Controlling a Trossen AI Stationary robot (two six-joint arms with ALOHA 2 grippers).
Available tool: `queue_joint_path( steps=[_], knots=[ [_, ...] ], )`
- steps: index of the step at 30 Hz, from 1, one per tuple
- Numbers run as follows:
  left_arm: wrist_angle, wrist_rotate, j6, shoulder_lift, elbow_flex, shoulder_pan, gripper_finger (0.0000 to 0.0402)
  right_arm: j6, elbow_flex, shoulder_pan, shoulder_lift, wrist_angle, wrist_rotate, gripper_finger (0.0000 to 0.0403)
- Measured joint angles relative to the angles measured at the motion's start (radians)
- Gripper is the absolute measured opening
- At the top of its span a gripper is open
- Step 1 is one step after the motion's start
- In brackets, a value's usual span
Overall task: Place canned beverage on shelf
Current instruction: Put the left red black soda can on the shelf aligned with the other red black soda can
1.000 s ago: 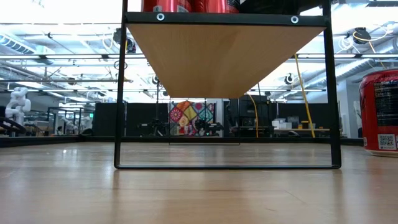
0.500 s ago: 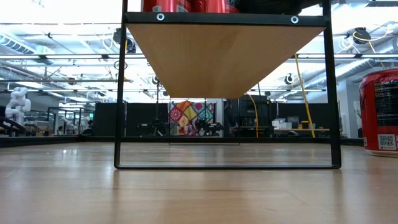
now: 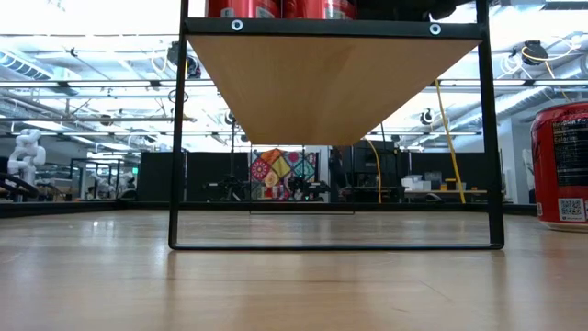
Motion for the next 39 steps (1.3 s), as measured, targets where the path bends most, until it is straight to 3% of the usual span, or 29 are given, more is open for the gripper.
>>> queue_joint_path(
  steps=[16, 22, 39],
  knots=[
    [-0.042, -0.007, 0.025, -0.033, 0.0, 0.006, 0.0114, -0.029, 0.0, -0.039, 0.0, 0.021, 0.053, 0.0125],
    [-0.043, -0.007, 0.034, -0.033, 0.0, 0.01, 0.0114, -0.03, 0.0, -0.042, 0.0, 0.044, -0.026, 0.0125],
    [-0.062, -0.046, 0.077, -0.033, 0.0, 0.019, 0.0114, -0.03, 0.0, -0.042, 0.0, 0.065, -0.104, 0.0125]
  ],
)
